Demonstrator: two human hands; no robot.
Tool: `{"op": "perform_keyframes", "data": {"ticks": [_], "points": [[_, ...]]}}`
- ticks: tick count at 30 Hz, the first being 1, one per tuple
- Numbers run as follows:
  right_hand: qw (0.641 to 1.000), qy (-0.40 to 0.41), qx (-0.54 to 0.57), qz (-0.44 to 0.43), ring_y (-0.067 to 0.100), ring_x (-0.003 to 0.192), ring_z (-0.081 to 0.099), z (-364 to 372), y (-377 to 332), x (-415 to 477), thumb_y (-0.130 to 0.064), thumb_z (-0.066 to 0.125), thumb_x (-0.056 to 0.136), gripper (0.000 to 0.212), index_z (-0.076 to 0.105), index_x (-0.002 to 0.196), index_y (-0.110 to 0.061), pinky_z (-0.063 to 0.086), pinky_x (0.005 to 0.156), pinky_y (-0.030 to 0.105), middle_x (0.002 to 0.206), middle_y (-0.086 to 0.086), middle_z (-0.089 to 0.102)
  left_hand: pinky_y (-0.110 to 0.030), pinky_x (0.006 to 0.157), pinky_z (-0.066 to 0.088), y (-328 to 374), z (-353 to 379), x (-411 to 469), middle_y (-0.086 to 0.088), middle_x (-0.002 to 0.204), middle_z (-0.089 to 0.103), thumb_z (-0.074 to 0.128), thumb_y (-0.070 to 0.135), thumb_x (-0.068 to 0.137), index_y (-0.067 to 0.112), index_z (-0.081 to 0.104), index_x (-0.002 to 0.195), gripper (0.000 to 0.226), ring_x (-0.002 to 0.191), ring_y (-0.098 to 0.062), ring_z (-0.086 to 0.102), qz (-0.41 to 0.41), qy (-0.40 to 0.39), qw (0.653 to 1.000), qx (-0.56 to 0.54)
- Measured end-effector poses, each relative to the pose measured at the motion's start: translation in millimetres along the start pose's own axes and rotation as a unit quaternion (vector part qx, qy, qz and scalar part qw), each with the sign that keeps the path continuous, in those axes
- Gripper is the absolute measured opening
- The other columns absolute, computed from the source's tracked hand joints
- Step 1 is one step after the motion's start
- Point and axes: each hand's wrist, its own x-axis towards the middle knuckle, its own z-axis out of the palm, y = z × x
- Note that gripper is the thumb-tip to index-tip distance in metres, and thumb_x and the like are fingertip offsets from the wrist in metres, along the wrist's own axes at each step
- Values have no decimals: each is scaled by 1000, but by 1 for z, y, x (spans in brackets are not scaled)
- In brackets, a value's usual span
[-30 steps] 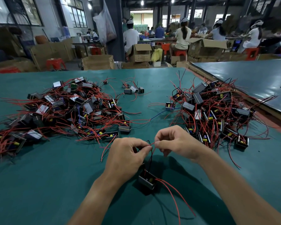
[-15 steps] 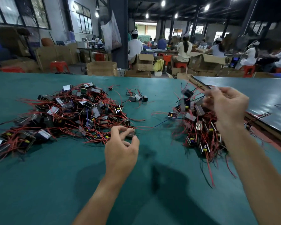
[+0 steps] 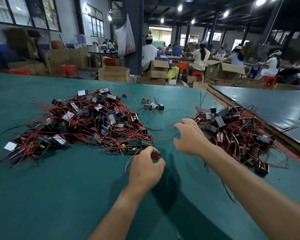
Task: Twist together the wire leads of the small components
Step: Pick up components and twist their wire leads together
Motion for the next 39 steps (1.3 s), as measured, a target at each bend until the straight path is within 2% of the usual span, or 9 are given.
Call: {"op": "perform_keyframes", "data": {"ticks": [7, 12, 16, 19, 22, 26, 31, 36, 39], "points": [[995, -57, -10, -81, 31, 120, 50, 23, -67, 23, -32, 53, 90, 40, 55, 123, -9, 41, 102, 41, 126, 11, 59, -31, 78, 52, -3, 10, -3, 3, 87, 73, 60, 28, 79, 24, 65, 90, 13, 89, -20, 67, 17, -58, 997, 50], [983, -164, -18, -84, 41, 130, 37, 49, -102, 46, -33, 54, 91, 56, 36, 140, -13, 40, 103, 51, 144, 17, 35, -32, 68, 42, -1, 13, -5, -4, 87, 71, 55, 30, 81, 24, 46, 69, 16, 88, -32, 62, 5, -74, 993, 89], [980, -192, -38, -23, 48, 137, 26, 63, -105, 64, -39, 51, 90, 64, 27, 147, -29, 31, 108, 58, 157, 16, 16, -38, 71, 48, -3, 12, -3, -7, 84, 71, 54, 31, 79, 24, 44, 65, 19, 86, -34, 63, 22, -70, 995, 70], [985, -160, -36, -49, 37, 126, 45, 61, -102, 72, -37, 54, 90, 53, 43, 140, -28, 42, 100, 46, 144, 11, 43, -34, 73, 46, -6, 14, -2, 0, 86, 71, 55, 33, 80, 28, 50, 83, 8, 91, -28, 64, 23, -61, 996, 61], [987, -136, -17, -88, 27, 114, 54, 57, -96, 72, -34, 64, 89, 46, 52, 131, -22, 42, 83, 31, 130, 4, 57, -34, 81, 47, -8, 14, 0, 2, 96, 71, 57, 33, 80, 27, 54, 101, 22, 99, -26, 63, 0, -41, 998, 50], [984, -130, 83, -88, 21, 104, 53, 48, -81, 60, -32, 72, 85, 48, 55, 129, -23, 41, 86, 28, 124, 2, 57, -34, 84, 47, -10, 10, 0, 1, 107, 67, 62, 33, 82, 22, 57, 111, 32, 104, -24, 62, 12, -15, 998, 52], [979, 3, 198, -38, 21, 92, 63, 40, -54, 43, -22, 73, 83, 22, 70, 105, -21, 50, 91, 38, 99, 1, 70, -32, 70, 42, -8, 9, 1, 3, 90, 62, 63, 30, 78, 24, 46, 98, 27, 96, -28, 62, -37, 2, 999, 18], [914, 97, 394, 9, 6, 65, 55, 26, -34, 17, -9, 69, 88, 22, 67, 109, -13, 51, 71, 24, 93, 7, 71, -32, 76, 44, -9, 7, 7, 9, 95, 62, 64, 30, 78, 29, 38, 113, 44, 97, -25, 62, -77, -9, 996, -36], [859, 61, 508, 7, -5, 67, 62, 17, -29, -6, -4, 67, 89, 24, 64, 107, -20, 46, 65, 8, 87, -2, 70, -35, 66, 55, -5, 9, 12, -1, 96, 64, 58, 14, 85, 24, 34, 134, 55, 80, -27, 67, -139, -43, 964, -224]]}}
